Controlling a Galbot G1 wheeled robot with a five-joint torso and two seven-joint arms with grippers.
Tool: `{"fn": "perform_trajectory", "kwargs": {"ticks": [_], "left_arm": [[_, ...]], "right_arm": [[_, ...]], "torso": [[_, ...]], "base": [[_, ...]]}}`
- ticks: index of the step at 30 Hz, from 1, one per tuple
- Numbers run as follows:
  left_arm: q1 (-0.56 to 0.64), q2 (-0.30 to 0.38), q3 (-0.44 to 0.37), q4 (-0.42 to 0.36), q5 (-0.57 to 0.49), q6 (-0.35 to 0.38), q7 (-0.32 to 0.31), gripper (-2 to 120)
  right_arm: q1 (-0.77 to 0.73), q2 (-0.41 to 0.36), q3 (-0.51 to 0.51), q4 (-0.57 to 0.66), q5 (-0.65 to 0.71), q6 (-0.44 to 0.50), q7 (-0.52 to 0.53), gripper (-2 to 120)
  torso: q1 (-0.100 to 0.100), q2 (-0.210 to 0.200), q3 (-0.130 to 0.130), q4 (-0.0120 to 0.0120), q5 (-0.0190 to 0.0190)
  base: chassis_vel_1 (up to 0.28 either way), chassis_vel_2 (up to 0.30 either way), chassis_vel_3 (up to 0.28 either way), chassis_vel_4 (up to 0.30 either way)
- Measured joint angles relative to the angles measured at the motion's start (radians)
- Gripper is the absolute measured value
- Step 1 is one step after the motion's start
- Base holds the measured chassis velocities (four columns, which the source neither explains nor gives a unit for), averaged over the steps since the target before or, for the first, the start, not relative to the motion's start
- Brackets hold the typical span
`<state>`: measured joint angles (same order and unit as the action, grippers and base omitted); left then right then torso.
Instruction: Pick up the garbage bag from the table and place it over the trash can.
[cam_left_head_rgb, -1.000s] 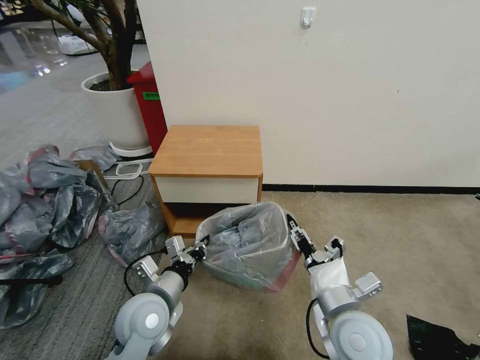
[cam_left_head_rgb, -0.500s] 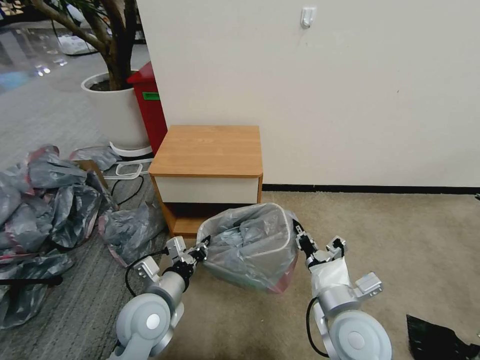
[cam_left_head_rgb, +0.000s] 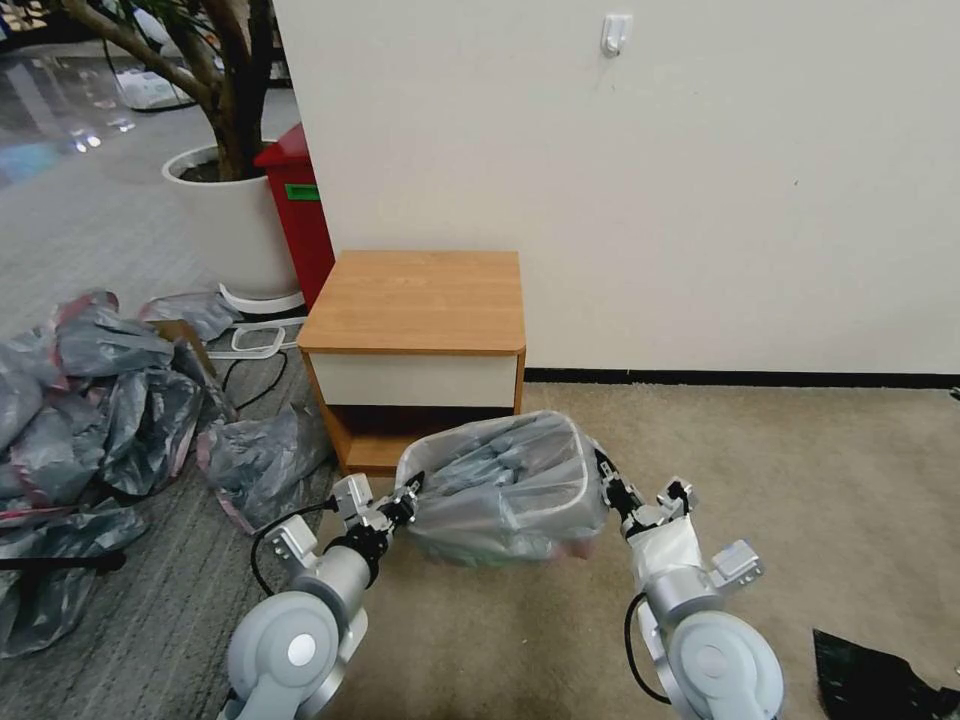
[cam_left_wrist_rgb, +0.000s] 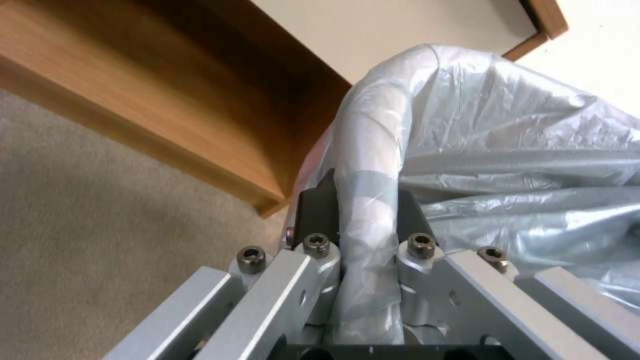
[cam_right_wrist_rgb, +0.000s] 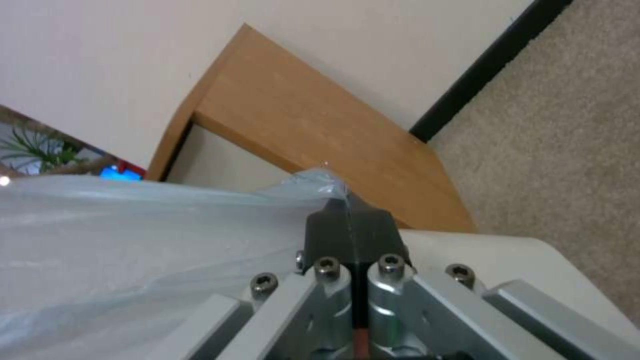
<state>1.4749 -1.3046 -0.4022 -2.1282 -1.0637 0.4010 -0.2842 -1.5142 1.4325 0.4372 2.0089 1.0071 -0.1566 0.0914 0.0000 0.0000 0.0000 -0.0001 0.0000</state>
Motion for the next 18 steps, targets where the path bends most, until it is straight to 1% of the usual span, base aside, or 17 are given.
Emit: {"fn": "perform_trajectory", "kwargs": {"ticks": [6,10,11,12,14,15,16,18], "left_arm": [[0.004,0.003,-0.005,-0.009,-0.014,0.001,0.002,5],[0.004,0.004,-0.009,-0.009,-0.014,0.001,0.004,5],[0.002,0.005,-0.012,-0.002,-0.004,0.001,0.004,5],[0.002,0.005,-0.012,-0.002,-0.004,0.001,0.004,5],[-0.005,0.01,-0.017,0.012,0.033,0.0,0.004,5],[-0.005,0.01,-0.017,0.012,0.033,0.0,0.004,5],[-0.007,0.012,-0.019,0.014,0.039,0.0,0.004,5],[-0.011,0.02,-0.029,0.017,0.046,-0.001,0.002,5]], "right_arm": [[0.008,0.001,0.0,-0.019,-0.032,0.002,-0.012,0],[-0.006,-0.006,0.007,0.007,-0.035,-0.008,-0.012,0],[-0.016,-0.01,0.013,0.027,-0.035,-0.013,-0.014,7],[-0.016,-0.01,0.013,0.027,-0.035,-0.013,-0.014,7],[-0.037,-0.021,0.026,0.066,-0.033,-0.016,-0.026,17],[-0.037,-0.021,0.026,0.066,-0.033,-0.016,-0.026,17],[-0.043,-0.024,0.031,0.076,-0.032,-0.016,-0.031,21],[-0.052,-0.029,0.048,0.101,-0.029,-0.009,-0.047,32]], "torso": [[0.0,0.0,0.0,0.0001,0.0],[0.0,0.0,0.0,0.0001,-0.0001],[0.0,0.0,0.0,0.0001,0.0],[0.0,0.0,0.0,0.0001,0.0],[0.0,0.0,0.0,0.0,-0.0001],[0.0,0.0,0.0,0.0,-0.0001],[0.0,0.0,0.0,0.0,-0.0001],[0.0,0.0,0.0,0.0,-0.0001]], "base": [[0.0,0.0,0.0,0.0],[0.0,0.0,0.0,0.0],[0.0,0.0,0.0,0.0],[0.0,0.0,0.0,0.0],[0.0,0.0,0.0,0.0],[0.0,0.0,0.0,0.0],[0.0,0.0,0.0,0.0],[0.0,0.0,0.0,0.0]]}}
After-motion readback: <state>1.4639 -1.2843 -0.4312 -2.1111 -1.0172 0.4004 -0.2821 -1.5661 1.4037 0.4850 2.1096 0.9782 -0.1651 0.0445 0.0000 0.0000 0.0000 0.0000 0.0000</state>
